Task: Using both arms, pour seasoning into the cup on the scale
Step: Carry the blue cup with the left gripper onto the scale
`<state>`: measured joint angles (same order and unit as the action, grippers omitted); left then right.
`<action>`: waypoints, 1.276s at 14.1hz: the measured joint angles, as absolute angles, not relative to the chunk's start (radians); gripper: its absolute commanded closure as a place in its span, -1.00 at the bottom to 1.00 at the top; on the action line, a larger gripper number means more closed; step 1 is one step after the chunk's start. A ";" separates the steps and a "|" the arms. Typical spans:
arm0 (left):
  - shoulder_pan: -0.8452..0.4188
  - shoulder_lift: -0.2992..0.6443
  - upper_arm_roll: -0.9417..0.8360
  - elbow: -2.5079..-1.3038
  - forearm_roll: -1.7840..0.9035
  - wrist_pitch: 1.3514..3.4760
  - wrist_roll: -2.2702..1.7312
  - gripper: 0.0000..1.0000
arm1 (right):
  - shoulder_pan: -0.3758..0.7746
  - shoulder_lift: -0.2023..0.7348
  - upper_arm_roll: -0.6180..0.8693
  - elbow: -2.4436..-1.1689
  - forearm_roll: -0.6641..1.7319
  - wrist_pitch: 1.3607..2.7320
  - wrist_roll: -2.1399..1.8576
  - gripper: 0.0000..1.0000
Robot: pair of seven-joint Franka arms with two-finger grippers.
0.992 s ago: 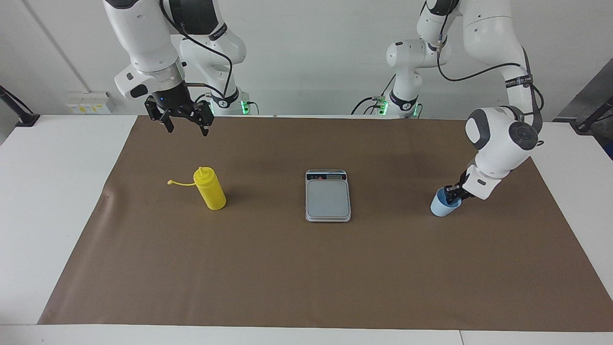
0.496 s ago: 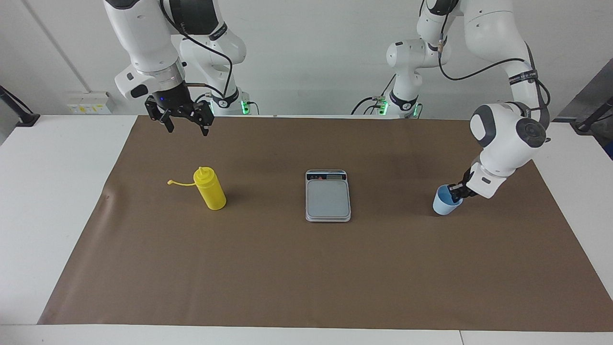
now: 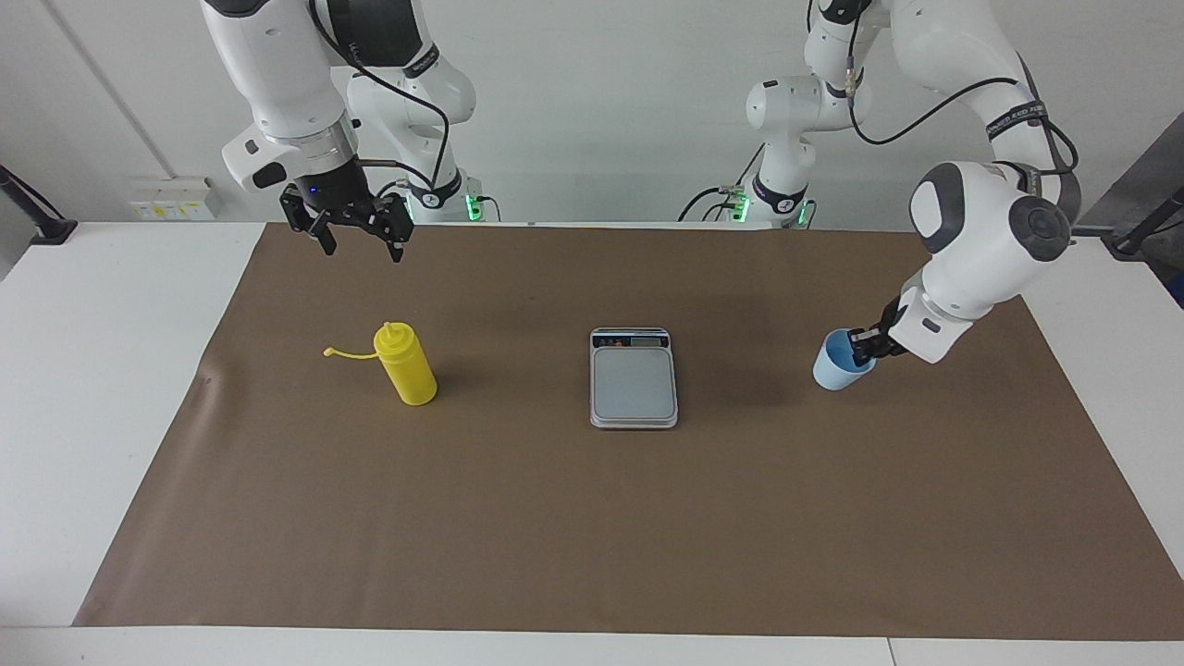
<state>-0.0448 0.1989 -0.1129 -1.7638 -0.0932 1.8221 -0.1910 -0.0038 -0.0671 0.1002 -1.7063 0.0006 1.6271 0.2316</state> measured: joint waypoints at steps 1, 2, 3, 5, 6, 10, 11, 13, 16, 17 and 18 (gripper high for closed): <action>-0.087 0.199 -0.116 -1.764 -0.094 1.827 -0.245 1.00 | -0.004 -0.067 0.100 -1.707 0.001 1.627 0.232 -1.00; -0.130 0.199 -0.117 -1.765 -0.095 1.843 -0.305 1.00 | -0.004 -0.067 0.100 -1.708 0.001 1.627 0.232 -1.00; -0.177 0.199 -0.118 -1.768 -0.095 1.869 -0.372 1.00 | -0.004 -0.067 0.100 -1.708 0.001 1.627 0.232 -1.00; -0.261 0.200 -0.120 -1.777 -0.095 1.934 -0.493 1.00 | -0.005 -0.067 0.100 -1.709 0.001 1.627 0.232 -1.00; -0.292 0.201 -0.121 -1.782 -0.095 1.967 -0.544 1.00 | -0.005 -0.067 0.100 -1.709 0.001 1.627 0.232 -1.00; -0.371 0.213 -0.121 -1.789 -0.096 2.024 -0.666 1.00 | -0.006 -0.068 0.100 -1.710 0.001 1.627 0.232 -1.00; -0.395 0.218 -0.121 -1.790 -0.096 2.040 -0.695 1.00 | -0.006 -0.068 0.100 -1.710 0.001 1.627 0.232 -1.00; -0.426 0.234 -0.121 -1.795 -0.096 2.071 -0.726 1.00 | -0.006 -0.068 0.100 -1.710 0.001 1.627 0.232 -1.00; -0.434 0.257 -0.120 -1.805 -0.096 2.126 -0.749 1.00 | -0.006 -0.068 0.100 -1.710 0.001 1.627 0.232 -1.00; -0.439 0.262 -0.120 -1.807 -0.096 2.139 -0.761 1.00 | -0.006 -0.068 0.100 -1.710 0.001 1.627 0.232 -1.00; -0.444 0.267 -0.121 -1.809 -0.096 2.149 -0.777 1.00 | -0.006 -0.068 0.100 -1.710 0.001 1.627 0.232 -1.00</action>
<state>-0.4438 0.2668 -0.1208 -1.8087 -0.0962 2.1493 -0.7769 -0.0061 -0.0678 0.1001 -1.7103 0.0006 1.6271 0.2316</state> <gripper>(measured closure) 0.960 0.000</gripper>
